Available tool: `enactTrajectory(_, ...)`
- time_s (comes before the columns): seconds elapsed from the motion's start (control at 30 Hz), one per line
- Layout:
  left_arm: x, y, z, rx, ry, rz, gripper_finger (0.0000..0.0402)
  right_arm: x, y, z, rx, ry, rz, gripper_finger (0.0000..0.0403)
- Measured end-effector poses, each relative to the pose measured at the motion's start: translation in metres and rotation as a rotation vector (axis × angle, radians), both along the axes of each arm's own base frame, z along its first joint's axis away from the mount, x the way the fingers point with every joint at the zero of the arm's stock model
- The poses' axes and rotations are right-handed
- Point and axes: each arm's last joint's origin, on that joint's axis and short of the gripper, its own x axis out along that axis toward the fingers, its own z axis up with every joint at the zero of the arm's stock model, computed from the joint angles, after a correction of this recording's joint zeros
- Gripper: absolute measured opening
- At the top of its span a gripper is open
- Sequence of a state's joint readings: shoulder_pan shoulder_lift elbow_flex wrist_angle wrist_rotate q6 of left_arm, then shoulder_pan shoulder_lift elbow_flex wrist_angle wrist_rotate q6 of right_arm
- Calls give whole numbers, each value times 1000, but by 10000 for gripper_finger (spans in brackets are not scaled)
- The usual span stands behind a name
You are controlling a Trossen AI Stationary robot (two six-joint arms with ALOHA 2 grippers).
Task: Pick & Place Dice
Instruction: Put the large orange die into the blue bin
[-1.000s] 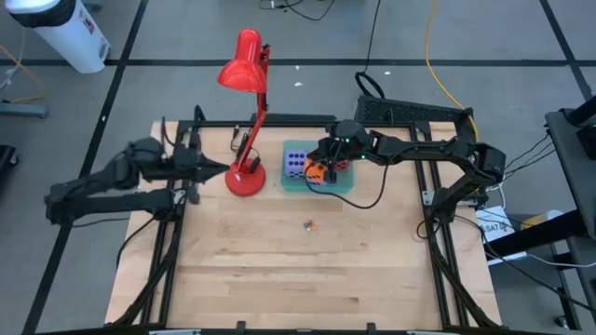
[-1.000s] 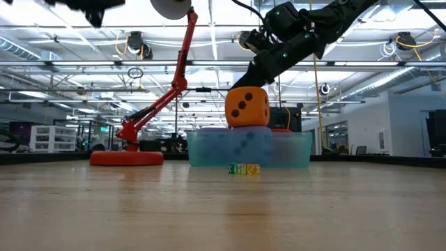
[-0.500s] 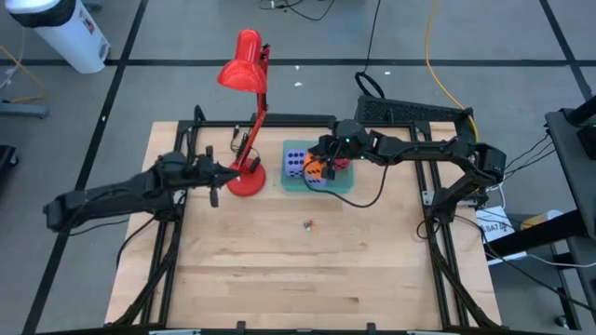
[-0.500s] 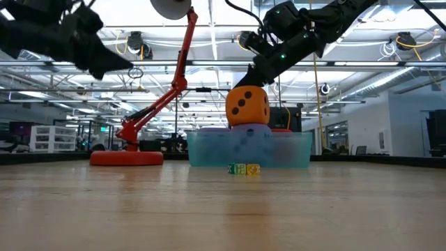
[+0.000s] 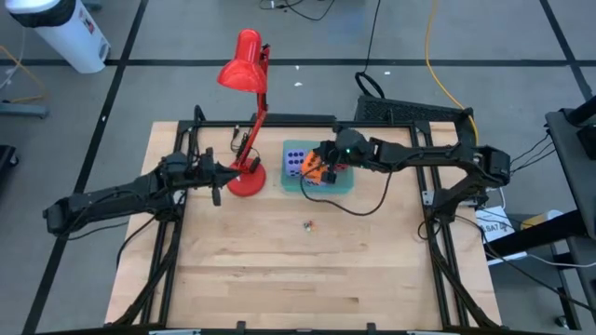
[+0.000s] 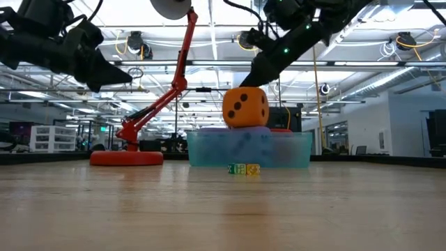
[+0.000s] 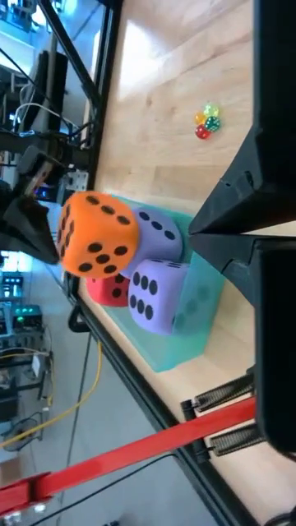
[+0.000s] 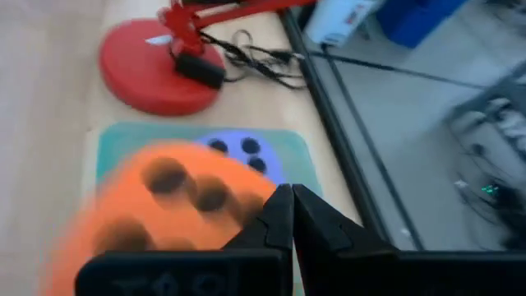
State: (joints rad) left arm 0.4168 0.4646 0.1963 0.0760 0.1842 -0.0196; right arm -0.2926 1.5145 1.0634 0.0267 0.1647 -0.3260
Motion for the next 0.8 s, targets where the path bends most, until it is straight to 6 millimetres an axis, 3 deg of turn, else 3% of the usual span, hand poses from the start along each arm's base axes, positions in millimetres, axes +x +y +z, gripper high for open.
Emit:
enactTrajectory(0.2, 0, -1, -1, -27, 7, -16, 4, -12, 9, 11, -27, 36, -98, 0)
enactTrajectory(0.33, 0, -1, -1, -30, 6, -23, 14, -12, 8, 11, -21, 27, -102, 0)
enactTrajectory(0.63, -1, -2, -6, -24, 61, -29, 6, -16, 24, 25, -54, -3, -41, 0)
enactTrajectory(0.8, -1, -2, -7, -4, 72, -34, 6, -34, 40, 35, -42, -31, 42, 0)
